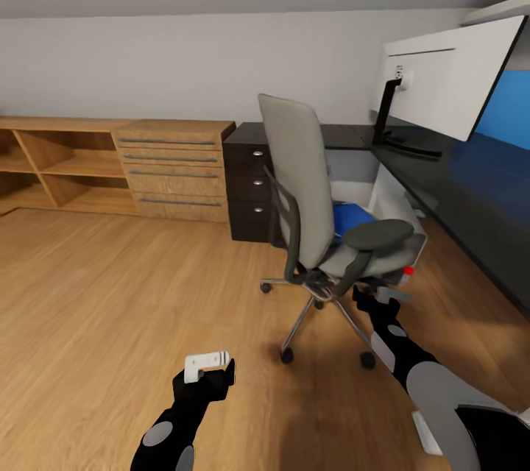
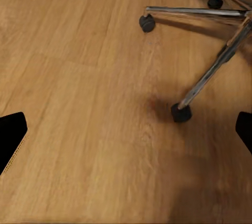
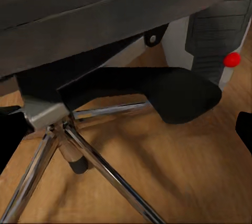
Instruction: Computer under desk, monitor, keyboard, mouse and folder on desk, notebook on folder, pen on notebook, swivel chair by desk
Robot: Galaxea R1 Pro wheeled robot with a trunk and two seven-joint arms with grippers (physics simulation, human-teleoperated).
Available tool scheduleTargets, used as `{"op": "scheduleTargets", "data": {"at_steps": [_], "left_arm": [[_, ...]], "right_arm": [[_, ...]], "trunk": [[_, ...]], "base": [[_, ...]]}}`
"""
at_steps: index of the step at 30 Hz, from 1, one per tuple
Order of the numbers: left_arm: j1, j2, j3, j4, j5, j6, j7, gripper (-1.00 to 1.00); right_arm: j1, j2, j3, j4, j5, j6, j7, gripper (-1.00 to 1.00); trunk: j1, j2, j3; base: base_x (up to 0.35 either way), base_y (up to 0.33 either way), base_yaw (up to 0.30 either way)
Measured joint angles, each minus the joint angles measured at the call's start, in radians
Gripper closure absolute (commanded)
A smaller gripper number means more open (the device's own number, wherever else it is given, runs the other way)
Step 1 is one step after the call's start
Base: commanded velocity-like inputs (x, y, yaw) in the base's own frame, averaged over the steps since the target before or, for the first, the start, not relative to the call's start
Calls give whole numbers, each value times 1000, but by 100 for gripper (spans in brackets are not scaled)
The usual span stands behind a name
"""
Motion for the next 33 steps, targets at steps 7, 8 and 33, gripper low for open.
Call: {"op": "scheduleTargets", "data": {"at_steps": [7,8,33], "left_arm": [[0,0,0,0,0,0,0,-100],[0,0,0,0,0,0,0,-100],[0,0,-1,0,0,1,0,-100]], "right_arm": [[0,0,4,1,-1,0,0,-100],[0,0,2,1,0,0,0,-100],[1,0,2,0,1,0,2,-100]], "trunk": [[0,0,3],[0,0,3],[0,0,10]], "base": [[-128,120,265],[-41,39,265],[-3,3,237]]}}
